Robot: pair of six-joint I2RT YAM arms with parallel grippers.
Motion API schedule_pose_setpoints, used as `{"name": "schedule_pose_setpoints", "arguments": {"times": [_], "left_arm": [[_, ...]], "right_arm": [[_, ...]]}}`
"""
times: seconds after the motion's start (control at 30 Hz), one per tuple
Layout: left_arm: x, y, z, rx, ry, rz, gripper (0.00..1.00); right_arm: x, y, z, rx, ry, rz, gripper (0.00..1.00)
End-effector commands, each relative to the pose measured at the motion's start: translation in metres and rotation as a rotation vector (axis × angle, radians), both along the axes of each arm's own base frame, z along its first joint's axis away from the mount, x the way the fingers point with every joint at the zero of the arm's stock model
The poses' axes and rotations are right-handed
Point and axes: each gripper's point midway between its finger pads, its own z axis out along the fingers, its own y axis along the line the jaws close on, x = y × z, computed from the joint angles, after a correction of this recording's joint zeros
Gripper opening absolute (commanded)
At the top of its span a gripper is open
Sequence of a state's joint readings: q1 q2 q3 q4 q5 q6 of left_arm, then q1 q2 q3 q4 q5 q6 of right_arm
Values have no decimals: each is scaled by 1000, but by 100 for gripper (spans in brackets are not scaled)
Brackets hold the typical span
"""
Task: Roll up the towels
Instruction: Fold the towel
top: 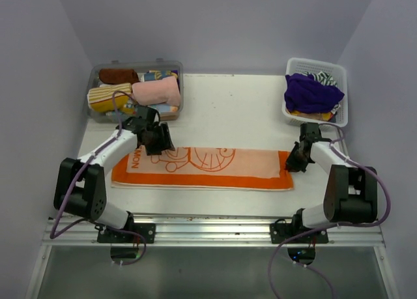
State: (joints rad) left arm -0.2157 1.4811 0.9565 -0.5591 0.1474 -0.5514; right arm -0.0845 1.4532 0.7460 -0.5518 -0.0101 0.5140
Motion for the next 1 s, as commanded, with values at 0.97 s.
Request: {"name": "schedule_pose_setpoints", "arguments": {"times": [0.97], "left_arm": [[-43,-191,50,-167,-109,-414,61]], "right_arm": [[33,-10,172,-139,-471,4,0]]}}
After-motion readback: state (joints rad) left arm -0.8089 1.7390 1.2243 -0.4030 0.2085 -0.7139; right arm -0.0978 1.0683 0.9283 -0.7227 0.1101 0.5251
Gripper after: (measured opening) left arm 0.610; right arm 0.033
